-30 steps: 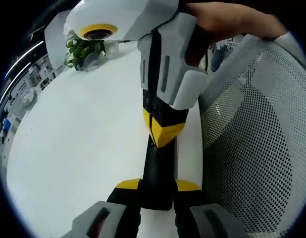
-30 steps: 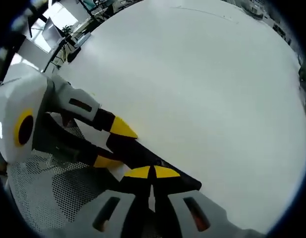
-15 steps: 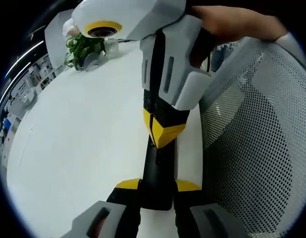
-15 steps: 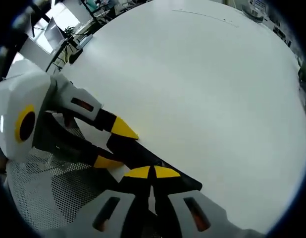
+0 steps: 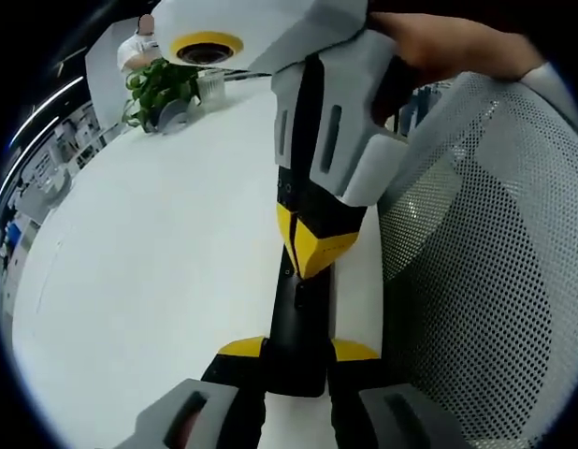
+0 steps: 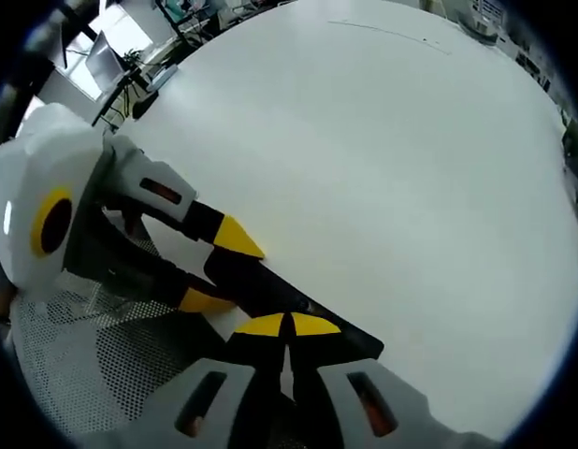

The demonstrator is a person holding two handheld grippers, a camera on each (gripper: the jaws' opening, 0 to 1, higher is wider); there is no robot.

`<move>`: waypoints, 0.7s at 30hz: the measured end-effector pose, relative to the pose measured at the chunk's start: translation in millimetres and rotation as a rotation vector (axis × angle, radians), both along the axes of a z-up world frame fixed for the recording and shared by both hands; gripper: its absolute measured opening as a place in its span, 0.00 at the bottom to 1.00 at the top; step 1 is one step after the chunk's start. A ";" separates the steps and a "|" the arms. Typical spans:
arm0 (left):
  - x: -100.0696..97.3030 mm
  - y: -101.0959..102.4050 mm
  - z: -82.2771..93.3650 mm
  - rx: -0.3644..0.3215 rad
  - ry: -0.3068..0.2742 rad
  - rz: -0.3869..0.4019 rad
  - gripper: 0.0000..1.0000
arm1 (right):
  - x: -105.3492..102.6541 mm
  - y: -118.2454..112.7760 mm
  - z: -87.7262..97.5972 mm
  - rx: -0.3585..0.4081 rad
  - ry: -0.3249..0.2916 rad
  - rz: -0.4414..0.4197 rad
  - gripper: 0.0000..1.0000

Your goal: Press the specified remote control buttons in sequence, fully releasing each button before pressing the next.

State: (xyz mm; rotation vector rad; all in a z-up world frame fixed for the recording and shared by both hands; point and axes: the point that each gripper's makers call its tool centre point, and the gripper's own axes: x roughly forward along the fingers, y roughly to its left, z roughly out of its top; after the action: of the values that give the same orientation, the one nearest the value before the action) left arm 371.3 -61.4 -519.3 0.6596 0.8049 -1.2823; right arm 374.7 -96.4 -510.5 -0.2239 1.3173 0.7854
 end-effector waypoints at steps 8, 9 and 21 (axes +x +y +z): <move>-0.7 0.0 0.0 0.002 -0.001 -0.005 0.25 | -6.4 1.5 -1.8 0.000 0.020 0.008 0.00; -0.8 0.0 -0.1 0.003 -0.001 -0.005 0.25 | -6.2 1.6 -2.3 -0.001 0.019 0.010 0.00; -1.4 -0.3 -0.1 0.002 0.000 -0.008 0.25 | -8.3 1.8 -2.1 -0.013 -0.003 0.028 0.00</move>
State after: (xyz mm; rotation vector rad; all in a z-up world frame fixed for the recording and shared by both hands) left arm 369.9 -61.7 -519.3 0.6646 0.8042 -1.2887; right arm 366.4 -94.5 -512.6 -0.2541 1.3197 0.7997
